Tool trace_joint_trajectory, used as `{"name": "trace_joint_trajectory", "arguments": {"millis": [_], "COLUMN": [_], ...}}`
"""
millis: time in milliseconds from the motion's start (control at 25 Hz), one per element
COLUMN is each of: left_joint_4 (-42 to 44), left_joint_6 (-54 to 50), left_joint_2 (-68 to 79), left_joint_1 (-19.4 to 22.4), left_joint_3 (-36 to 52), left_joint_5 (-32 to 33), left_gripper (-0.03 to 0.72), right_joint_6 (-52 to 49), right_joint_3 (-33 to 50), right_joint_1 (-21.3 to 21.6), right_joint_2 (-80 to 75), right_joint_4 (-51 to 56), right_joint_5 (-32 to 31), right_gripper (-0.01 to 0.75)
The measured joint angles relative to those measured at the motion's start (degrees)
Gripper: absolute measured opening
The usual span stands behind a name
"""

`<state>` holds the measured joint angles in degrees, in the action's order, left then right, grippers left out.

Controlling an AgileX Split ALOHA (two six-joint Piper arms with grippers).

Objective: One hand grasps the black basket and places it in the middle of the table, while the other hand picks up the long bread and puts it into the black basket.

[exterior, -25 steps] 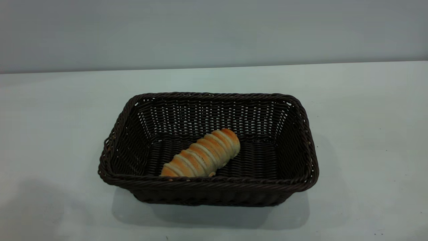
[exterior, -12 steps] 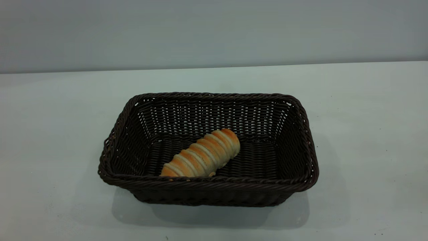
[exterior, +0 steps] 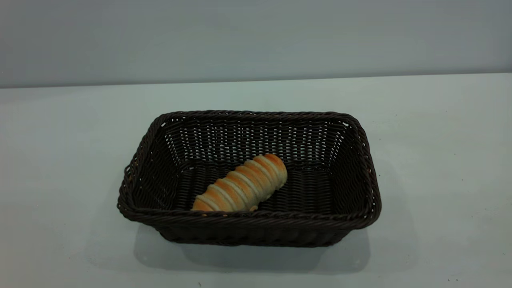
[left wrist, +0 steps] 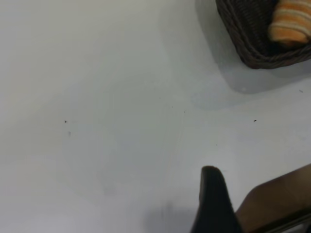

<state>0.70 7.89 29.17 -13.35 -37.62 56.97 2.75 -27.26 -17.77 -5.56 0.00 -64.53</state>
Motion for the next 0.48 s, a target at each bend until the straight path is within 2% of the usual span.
{"name": "trace_joint_trajectory", "arguments": {"millis": [280,480], "left_joint_4": [-0.7,-2.6], "left_joint_6": [-0.1,-0.1], "left_joint_2": [-10.9,-17.0], "left_joint_1": [0.0,0.0], "left_joint_3": [2.4,7.3], "left_joint_5": [6.5,6.6], "left_gripper": [0.532,0.532], "right_joint_6": [0.1,0.2], "right_joint_3": [0.2,0.2], "right_joint_1": [0.0,0.0], "right_joint_2": [1.6,1.6], "right_joint_4": [0.3,0.4], "right_joint_5": [-0.1,-0.2], "right_gripper": [0.481,0.481]}}
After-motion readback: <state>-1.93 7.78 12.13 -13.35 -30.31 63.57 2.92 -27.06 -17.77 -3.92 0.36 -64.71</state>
